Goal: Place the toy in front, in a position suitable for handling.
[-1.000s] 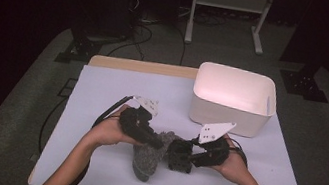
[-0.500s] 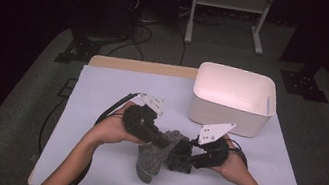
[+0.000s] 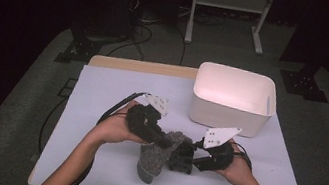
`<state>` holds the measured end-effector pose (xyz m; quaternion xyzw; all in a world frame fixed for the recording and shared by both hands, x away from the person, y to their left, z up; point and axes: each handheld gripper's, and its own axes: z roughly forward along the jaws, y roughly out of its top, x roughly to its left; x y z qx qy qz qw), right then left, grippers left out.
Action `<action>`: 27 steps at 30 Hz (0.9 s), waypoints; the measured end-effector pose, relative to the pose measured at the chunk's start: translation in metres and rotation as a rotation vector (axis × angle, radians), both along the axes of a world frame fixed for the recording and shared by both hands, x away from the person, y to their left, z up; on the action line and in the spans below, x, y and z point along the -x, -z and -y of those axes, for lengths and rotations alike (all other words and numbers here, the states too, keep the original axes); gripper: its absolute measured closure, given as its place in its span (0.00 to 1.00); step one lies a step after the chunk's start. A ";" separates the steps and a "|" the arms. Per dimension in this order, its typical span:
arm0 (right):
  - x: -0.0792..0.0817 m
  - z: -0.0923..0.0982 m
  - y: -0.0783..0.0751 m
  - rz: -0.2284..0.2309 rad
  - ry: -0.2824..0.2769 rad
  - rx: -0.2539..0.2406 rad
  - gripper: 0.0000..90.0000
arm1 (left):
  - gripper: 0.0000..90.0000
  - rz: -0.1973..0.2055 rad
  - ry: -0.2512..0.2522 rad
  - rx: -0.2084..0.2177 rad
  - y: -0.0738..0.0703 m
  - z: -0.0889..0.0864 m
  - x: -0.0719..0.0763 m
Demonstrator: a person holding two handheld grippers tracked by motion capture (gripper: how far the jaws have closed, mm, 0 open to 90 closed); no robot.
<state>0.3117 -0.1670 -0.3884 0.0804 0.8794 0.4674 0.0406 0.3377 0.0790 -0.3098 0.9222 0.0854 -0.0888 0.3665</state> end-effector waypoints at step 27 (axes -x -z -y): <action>0.000 -0.017 -0.004 0.014 0.002 0.027 0.64 | 0.90 -0.031 -0.047 0.035 0.009 -0.017 -0.003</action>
